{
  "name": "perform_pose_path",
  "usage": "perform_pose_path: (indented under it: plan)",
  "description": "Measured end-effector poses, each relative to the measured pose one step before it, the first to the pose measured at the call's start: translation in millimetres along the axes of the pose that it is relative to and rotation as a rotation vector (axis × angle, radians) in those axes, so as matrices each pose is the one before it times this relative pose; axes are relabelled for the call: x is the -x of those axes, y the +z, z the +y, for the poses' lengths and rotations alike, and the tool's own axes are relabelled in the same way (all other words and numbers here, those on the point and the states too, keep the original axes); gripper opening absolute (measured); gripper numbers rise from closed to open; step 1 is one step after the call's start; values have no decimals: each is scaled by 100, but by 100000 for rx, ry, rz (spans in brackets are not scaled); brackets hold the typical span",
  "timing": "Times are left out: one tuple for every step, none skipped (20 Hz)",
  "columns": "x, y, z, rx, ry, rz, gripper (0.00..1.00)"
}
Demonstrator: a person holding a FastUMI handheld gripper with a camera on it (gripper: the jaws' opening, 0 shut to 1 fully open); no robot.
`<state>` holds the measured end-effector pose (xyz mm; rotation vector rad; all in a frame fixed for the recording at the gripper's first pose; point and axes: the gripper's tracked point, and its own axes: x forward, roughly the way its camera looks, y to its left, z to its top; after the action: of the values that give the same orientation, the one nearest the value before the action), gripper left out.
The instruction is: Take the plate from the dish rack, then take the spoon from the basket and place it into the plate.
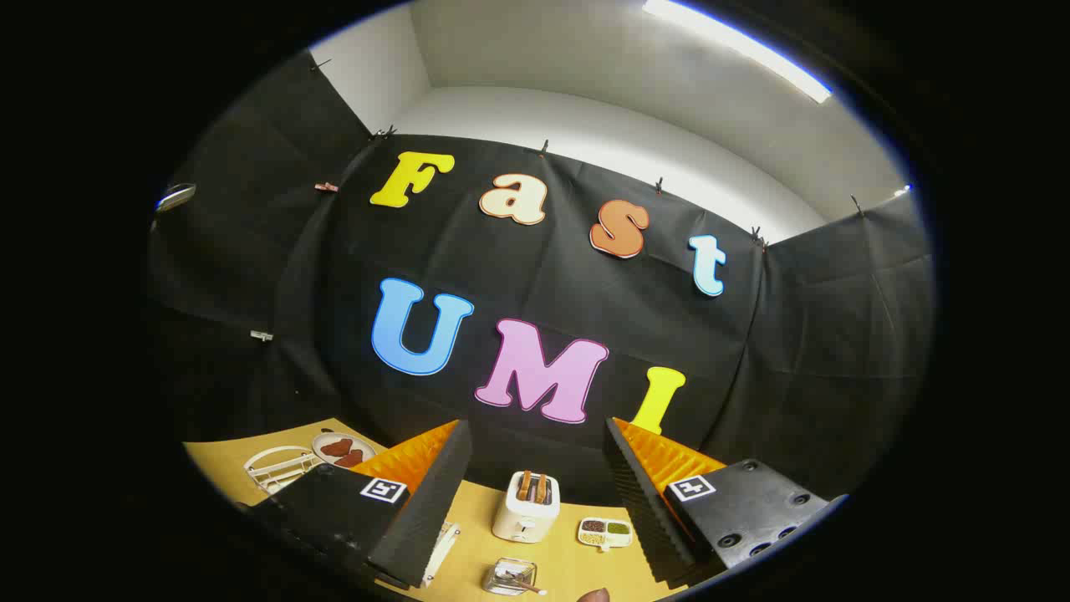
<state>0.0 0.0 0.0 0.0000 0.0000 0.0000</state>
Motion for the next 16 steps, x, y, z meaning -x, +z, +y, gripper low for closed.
perform_pose_path:
  plan:
    - [-49, -13, 85, 989, 253, 237, 97]
    - [75, -105, 104, 457, 257, 467, 97]
    - [-9, -49, -45, -228, 328, 536, 97]
    - [41, -97, 18, -693, 284, 698, 97]
    - [50, -109, -35, -947, 211, 650, 97]
    - [-17, -108, -54, -607, -66, 783, 97]
    - [69, -188, -105, -335, -6, 891, 97]
    - [8, -133, 0, -365, 173, 810, 97]
    - [59, -302, 177, -453, 263, 748, 97]
    - [83, -203, 146, -564, 277, 633, 97]
    - [233, -128, 97, -636, 152, 410, 97]
    - [111, -75, 99, -634, 223, 357, 97]
    - [-67, -35, 18, -553, 357, 374, 97]
    - [8, -99, 70, -327, 237, 450, 97]
    - [64, -115, 68, -161, 202, 360, 97]
    - [-46, -50, 12, 3, 14, 156, 97]
